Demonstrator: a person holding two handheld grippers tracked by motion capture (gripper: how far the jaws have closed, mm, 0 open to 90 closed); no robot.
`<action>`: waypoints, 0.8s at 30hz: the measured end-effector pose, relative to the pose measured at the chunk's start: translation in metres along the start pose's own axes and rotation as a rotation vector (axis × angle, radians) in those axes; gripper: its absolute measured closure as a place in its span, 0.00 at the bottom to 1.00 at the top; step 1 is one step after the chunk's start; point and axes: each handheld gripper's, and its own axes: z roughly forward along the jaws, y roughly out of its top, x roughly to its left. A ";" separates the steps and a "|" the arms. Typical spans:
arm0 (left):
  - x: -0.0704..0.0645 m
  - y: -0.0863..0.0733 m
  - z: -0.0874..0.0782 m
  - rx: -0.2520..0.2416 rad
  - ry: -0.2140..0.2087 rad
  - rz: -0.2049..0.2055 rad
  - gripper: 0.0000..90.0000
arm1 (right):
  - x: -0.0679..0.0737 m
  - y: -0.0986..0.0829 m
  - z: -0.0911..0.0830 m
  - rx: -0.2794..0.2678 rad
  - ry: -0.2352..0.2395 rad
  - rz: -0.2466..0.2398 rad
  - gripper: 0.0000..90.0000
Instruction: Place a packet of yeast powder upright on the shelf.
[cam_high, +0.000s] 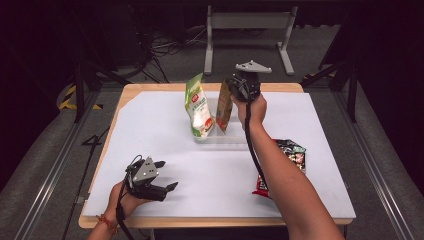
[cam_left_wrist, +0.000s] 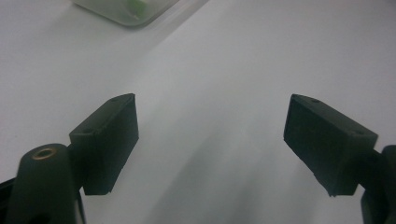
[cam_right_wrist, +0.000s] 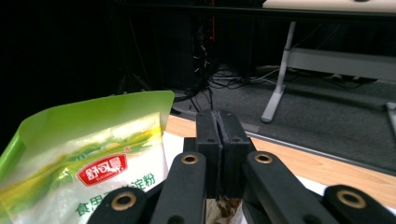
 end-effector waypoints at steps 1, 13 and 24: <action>0.000 0.000 0.000 0.000 -0.001 -0.002 0.21 | 0.000 -0.001 -0.001 -0.011 0.009 0.006 0.98; -0.002 0.001 0.002 0.009 -0.005 0.004 0.20 | 0.007 -0.026 -0.022 0.023 0.147 -0.059 0.78; 0.001 0.000 0.001 -0.001 0.001 -0.011 0.19 | 0.005 -0.030 -0.043 0.025 0.189 -0.157 0.66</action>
